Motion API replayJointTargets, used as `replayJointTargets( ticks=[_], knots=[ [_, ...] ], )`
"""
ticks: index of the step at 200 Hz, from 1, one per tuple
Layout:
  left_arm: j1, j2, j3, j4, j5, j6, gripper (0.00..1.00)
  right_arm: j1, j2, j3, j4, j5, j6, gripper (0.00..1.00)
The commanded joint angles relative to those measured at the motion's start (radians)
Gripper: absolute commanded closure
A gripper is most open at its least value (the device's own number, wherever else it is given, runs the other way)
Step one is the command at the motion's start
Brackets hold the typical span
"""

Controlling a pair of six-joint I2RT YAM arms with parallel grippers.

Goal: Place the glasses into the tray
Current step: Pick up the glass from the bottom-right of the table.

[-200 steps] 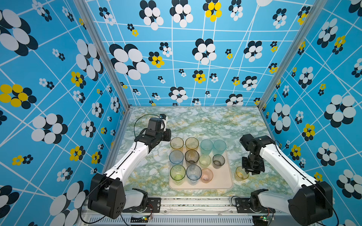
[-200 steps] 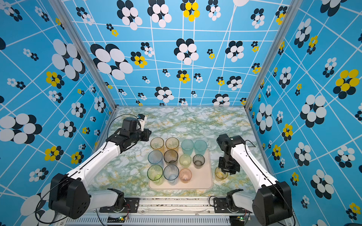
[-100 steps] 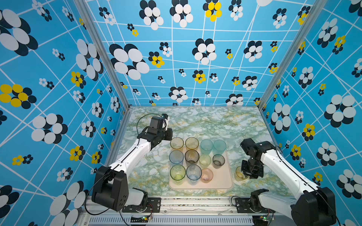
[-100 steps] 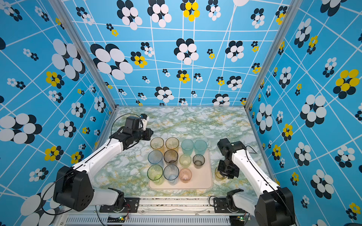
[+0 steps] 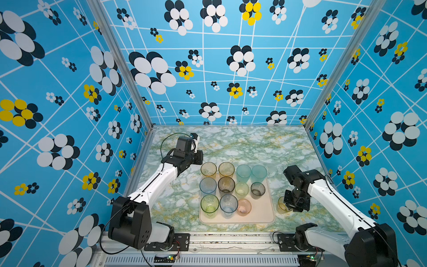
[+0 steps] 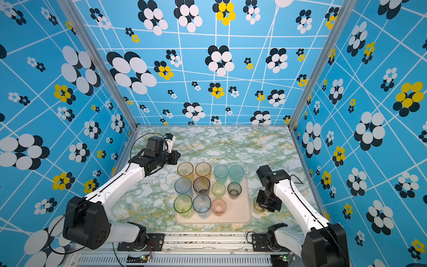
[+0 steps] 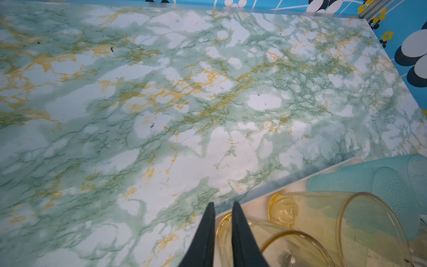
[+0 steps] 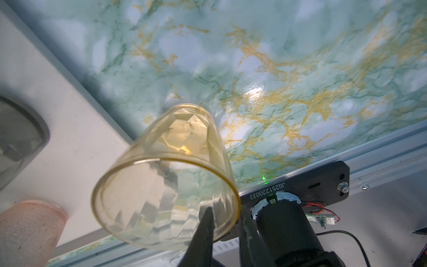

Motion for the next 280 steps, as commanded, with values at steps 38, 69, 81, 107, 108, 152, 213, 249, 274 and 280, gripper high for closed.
replayJointTargets(
  ticks=[38,69,81,107,108,152,213,249,274,280],
  knots=[
    [0.010,0.012,0.026,0.006,0.015,0.015,0.83,-0.006,-0.004,-0.018,0.014,0.001,0.025,0.79],
    [0.010,0.015,0.028,0.007,0.016,0.018,0.83,-0.006,0.001,-0.021,0.026,0.001,0.026,0.80],
    [0.010,0.014,0.029,0.007,0.016,0.016,0.83,-0.006,0.000,-0.022,0.032,0.004,0.026,0.81],
    [0.010,0.014,0.028,0.005,0.016,0.018,0.83,-0.006,0.012,-0.021,0.039,0.006,0.022,0.83],
    [0.010,0.014,0.029,0.005,0.017,0.018,0.83,-0.006,0.013,-0.021,0.039,0.007,0.022,0.83],
    [0.010,0.014,0.029,0.002,0.014,0.020,0.83,-0.007,0.023,-0.014,0.045,0.019,0.022,0.91],
    [0.011,0.010,0.027,-0.003,0.014,0.017,0.83,-0.006,-0.012,0.008,0.024,0.051,0.016,0.98],
    [0.010,-0.003,0.018,-0.003,0.010,0.015,0.83,-0.007,-0.036,0.025,0.002,0.064,0.014,1.00],
    [0.010,-0.009,0.016,-0.005,0.007,0.015,0.83,-0.006,-0.052,0.030,-0.003,0.067,0.014,1.00],
    [0.011,-0.010,0.016,-0.006,0.007,0.015,0.83,-0.006,-0.056,0.032,-0.004,0.069,0.014,1.00]
  ],
)
